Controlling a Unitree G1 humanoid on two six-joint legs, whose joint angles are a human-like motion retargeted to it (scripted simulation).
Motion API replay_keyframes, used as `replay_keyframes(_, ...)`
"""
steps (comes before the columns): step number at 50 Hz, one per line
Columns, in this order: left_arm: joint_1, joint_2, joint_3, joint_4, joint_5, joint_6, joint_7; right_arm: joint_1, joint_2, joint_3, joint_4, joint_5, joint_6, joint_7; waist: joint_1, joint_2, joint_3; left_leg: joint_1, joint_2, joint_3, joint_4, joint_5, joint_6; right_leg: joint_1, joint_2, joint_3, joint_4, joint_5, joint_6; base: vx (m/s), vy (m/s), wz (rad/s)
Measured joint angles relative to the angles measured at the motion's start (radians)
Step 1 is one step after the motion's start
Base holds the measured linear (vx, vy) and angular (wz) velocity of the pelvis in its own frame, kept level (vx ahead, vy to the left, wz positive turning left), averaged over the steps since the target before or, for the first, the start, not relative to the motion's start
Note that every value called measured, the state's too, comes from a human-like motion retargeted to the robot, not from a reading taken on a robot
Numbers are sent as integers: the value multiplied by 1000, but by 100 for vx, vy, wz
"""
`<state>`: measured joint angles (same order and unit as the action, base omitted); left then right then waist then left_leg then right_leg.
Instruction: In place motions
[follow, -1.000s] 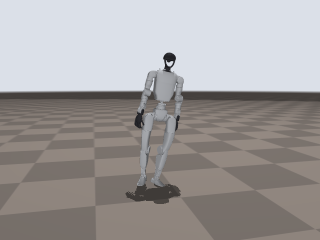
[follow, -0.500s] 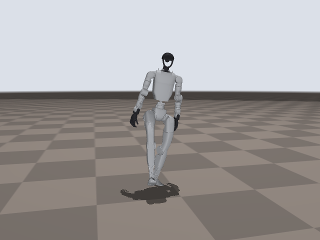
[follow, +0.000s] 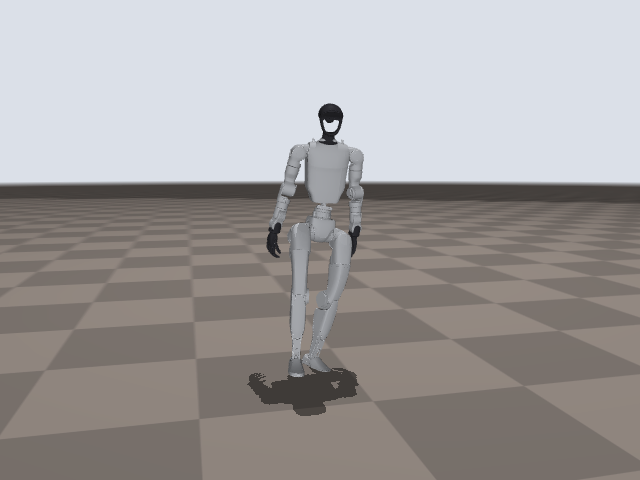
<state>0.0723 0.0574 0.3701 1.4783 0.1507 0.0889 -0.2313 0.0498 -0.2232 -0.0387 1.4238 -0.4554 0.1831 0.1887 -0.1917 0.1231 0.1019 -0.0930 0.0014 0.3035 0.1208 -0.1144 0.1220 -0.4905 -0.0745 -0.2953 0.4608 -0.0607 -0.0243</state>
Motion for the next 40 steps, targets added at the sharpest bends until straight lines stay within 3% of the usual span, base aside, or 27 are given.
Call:
replay_keyframes(5,31,-1,10,30,9,11,13,-19,-4,11,-42,25,-8,-14,36,12,-44,-34,18,37,-17,10,-17,217,110,60,23,73,67,-18,-9,-51)
replay_keyframes(7,37,0,15,38,10,14,20,-34,-12,21,-63,16,-13,-20,51,-10,-57,-43,-1,62,-16,3,-23,289,120,92,-69,26,95,-20,-6,-55)
replay_keyframes(10,34,7,20,49,0,16,11,-62,-18,27,-88,-13,-20,-15,59,-54,-56,-34,-42,92,-17,-12,-26,374,92,62,-270,-38,40,-15,-5,-46)
replay_keyframes(13,24,7,26,40,-5,25,1,-74,-15,29,-114,-24,-23,-6,118,-82,-56,-25,-47,164,-25,-18,-33,399,92,110,-368,23,50,-20,-5,-94)
replay_keyframes(15,17,4,25,25,-12,20,9,-79,-9,26,-124,-11,-26,-12,108,-79,-53,-29,-35,158,-29,-14,-41,397,85,58,-394,49,63,-21,-4,-15)
replay_keyframes(40,7,17,-18,-3,7,14,8,6,28,51,-42,-32,13,26,71,-80,-128,-9,-7,135,-66,8,-62,412,135,50,-398,12,16,-1,1,4)
